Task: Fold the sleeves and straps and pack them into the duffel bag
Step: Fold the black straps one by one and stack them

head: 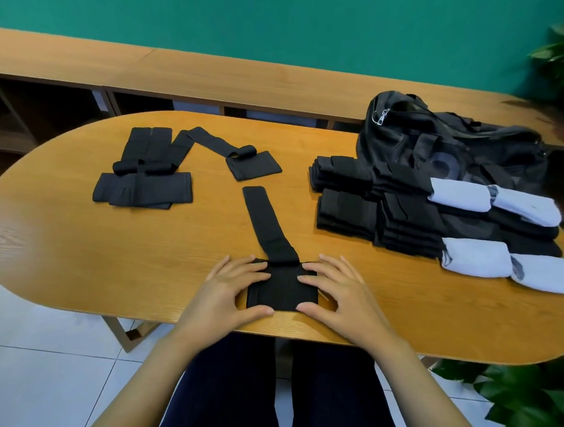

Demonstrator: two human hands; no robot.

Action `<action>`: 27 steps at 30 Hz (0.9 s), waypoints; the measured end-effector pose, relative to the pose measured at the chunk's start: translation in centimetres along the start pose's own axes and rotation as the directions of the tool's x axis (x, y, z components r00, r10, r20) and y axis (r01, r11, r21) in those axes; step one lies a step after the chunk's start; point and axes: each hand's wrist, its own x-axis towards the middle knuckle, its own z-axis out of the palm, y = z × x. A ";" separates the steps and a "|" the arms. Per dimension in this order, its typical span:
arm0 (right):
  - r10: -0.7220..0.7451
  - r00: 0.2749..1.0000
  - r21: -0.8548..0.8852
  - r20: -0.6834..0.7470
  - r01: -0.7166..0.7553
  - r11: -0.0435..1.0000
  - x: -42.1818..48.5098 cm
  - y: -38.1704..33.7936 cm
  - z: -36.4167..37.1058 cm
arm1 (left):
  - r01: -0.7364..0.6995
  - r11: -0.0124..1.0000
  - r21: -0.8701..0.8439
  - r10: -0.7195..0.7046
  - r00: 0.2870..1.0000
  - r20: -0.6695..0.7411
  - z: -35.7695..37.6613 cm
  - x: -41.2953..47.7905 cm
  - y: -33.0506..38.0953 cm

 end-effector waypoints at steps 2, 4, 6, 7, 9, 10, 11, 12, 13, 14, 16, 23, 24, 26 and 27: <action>-0.008 1.000 -0.001 -0.006 0.008 1.000 -0.1 0.0 0.0 | -0.004 1.000 0.018 0.004 1.000 -0.004 0.0 -0.2 0.3; -0.030 0.999 0.003 -0.016 0.030 1.000 -0.2 0.0 0.1 | 0.000 0.999 0.044 0.001 1.000 -0.022 0.0 -0.3 0.7; -0.054 0.998 0.002 -0.022 0.054 0.999 -0.3 0.0 0.1 | 0.010 0.998 0.064 -0.007 0.999 -0.041 -0.1 -0.3 1.0; -0.067 0.997 -0.003 -0.029 0.067 0.998 -0.3 0.0 0.1 | 0.012 0.998 0.067 -0.008 0.999 -0.054 -0.1 -0.4 1.0; -0.091 0.994 -0.022 -0.054 0.090 0.996 -0.4 -0.1 0.2 | 0.022 0.998 0.056 -0.018 0.997 -0.072 0.0 -0.4 1.1; -0.101 0.993 -0.033 -0.068 0.099 0.995 -0.4 -0.1 0.2 | 0.027 0.999 0.048 -0.023 0.997 -0.078 0.0 -0.4 1.0; -0.110 0.991 -0.043 -0.081 0.106 0.993 -0.4 -0.1 0.3 | 0.028 0.999 0.040 -0.025 0.996 -0.082 0.0 -0.4 1.0; -0.120 0.988 -0.055 -0.097 0.115 0.992 -0.4 -0.2 0.3 | 0.030 0.999 0.028 -0.028 0.996 -0.084 -0.1 -0.5 1.0; -0.131 0.984 -0.069 -0.117 0.124 0.990 -0.4 -0.2 0.4 | 0.032 0.999 0.012 -0.031 0.996 -0.085 -0.2 -0.5 1.0; -0.142 0.980 -0.083 -0.139 0.132 0.988 -0.5 -0.2 0.4 | 0.031 0.999 -0.005 -0.032 0.996 -0.086 -0.3 -0.5 1.0; -0.168 0.968 -0.104 -0.188 0.150 0.983 -0.5 -0.1 0.5 | 0.016 1.000 -0.025 -0.018 0.997 -0.081 -0.6 -0.6 1.0; -0.022 0.936 0.046 -0.352 0.041 0.998 0.3 -1.5 -0.7 | -0.025 0.999 -0.042 0.018 0.987 -0.161 -0.9 -0.6 1.2; 0.038 0.949 0.119 -0.314 0.000 0.993 0.5 -1.7 -0.9 | -0.003 0.998 -0.061 -0.009 0.981 -0.193 -0.9 -0.5 1.3; 0.156 0.965 0.217 -0.211 -0.110 0.970 0.7 -1.9 -1.0 | 0.079 0.985 -0.151 -0.113 0.967 -0.229 -1.1 -0.4 1.7; 0.189 0.966 0.213 -0.174 -0.150 0.965 0.7 -1.9 -0.9 | 0.125 0.969 -0.215 -0.174 0.958 -0.227 -1.2 -0.4 1.8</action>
